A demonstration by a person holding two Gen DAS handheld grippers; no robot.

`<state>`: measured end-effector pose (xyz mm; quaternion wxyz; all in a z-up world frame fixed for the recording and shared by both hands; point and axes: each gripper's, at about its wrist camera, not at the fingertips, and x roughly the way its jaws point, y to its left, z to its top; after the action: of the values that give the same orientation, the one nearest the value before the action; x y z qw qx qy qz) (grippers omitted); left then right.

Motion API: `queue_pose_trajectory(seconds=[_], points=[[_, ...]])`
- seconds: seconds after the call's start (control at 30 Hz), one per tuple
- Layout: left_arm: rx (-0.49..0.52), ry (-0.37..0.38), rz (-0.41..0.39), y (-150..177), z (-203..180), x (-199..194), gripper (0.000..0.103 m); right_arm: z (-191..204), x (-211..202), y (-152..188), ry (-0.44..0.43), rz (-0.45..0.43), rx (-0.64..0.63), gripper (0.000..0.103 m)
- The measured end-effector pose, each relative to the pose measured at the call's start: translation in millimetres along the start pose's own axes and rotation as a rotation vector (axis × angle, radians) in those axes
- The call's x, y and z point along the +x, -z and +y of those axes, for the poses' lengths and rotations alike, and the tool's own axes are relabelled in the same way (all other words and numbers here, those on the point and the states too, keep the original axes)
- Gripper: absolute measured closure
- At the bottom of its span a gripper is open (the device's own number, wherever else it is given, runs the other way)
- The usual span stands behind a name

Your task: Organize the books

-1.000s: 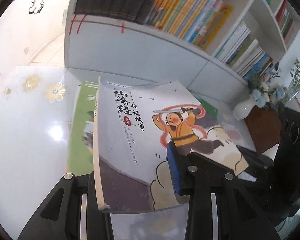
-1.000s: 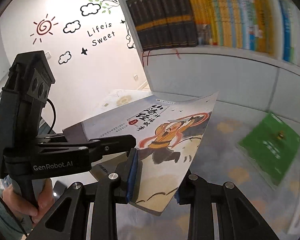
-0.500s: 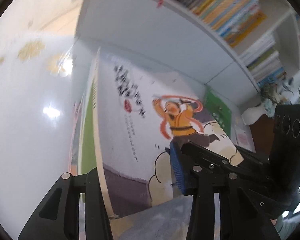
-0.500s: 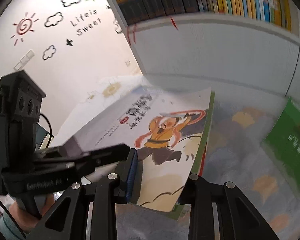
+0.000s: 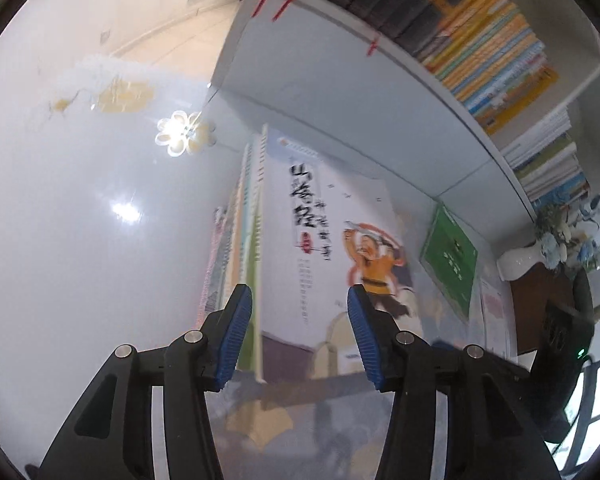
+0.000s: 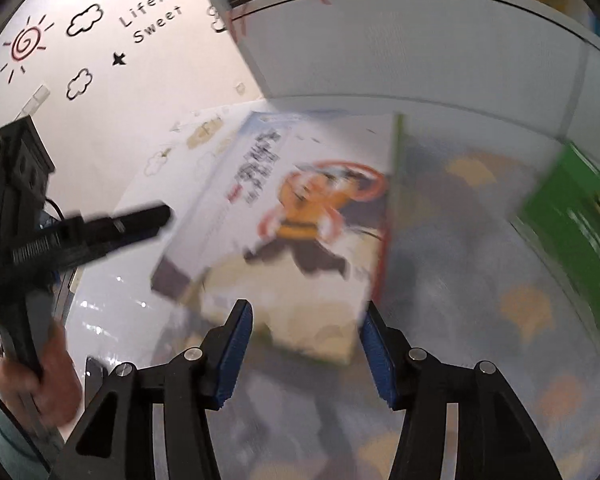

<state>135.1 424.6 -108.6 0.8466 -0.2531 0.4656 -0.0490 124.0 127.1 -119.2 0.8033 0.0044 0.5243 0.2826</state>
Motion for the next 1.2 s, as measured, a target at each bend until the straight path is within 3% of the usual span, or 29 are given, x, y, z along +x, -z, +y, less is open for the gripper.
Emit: queue_pose_trajectory(seconds=[0.13, 0.27, 0.4, 0.57, 0.67, 0.73, 0.9, 0.97, 1.03, 1.1, 1.2], points=[[0.051, 0.028, -0.011, 5.0, -39.3, -5.8, 0.053, -37.5, -32.5, 39.5, 0.008, -0.006, 0.107, 0.049], [0.163, 0.046, 0.042, 24.7, -95.3, 4.1, 0.039, -80.7, -70.9, 81.3, 0.061, -0.026, 0.213, 0.049], [0.274, 0.09, 0.103, 67.2, -161.2, 24.8, 0.039, -128.5, -112.7, 122.0, 0.127, -0.052, 0.302, 0.049], [0.332, 0.131, 0.157, 130.6, -227.9, 67.5, 0.039, -176.0, -153.3, 173.6, 0.286, -0.076, 0.349, 0.048], [0.429, 0.074, 0.146, 169.9, -260.6, 88.8, 0.039, -200.9, -166.4, 199.8, 0.397, -0.082, 0.361, 0.048], [0.476, 0.045, 0.169, 191.1, -273.2, 106.6, 0.039, -213.1, -171.7, 210.3, 0.425, -0.089, 0.363, 0.048], [0.466, -0.055, 0.177, 223.2, -278.4, 136.3, 0.038, -236.2, -174.0, 230.7, 0.48, -0.13, 0.385, 0.046], [0.465, -0.082, 0.111, 228.4, -279.2, 133.8, 0.014, -242.3, -172.3, 235.7, 0.51, -0.149, 0.381, 0.046], [0.48, -0.178, 0.101, 232.0, -279.0, 140.5, 0.0, -248.6, -169.4, 240.9, 0.51, -0.191, 0.381, 0.041], [0.561, -0.239, 0.053, 241.1, -282.4, 142.6, 0.0, -256.5, -160.8, 240.2, 0.545, -0.187, 0.365, 0.034], [0.552, -0.231, 0.022, 243.7, -278.9, 139.5, 0.0, -259.6, -151.7, 234.7, 0.568, -0.185, 0.325, 0.024]])
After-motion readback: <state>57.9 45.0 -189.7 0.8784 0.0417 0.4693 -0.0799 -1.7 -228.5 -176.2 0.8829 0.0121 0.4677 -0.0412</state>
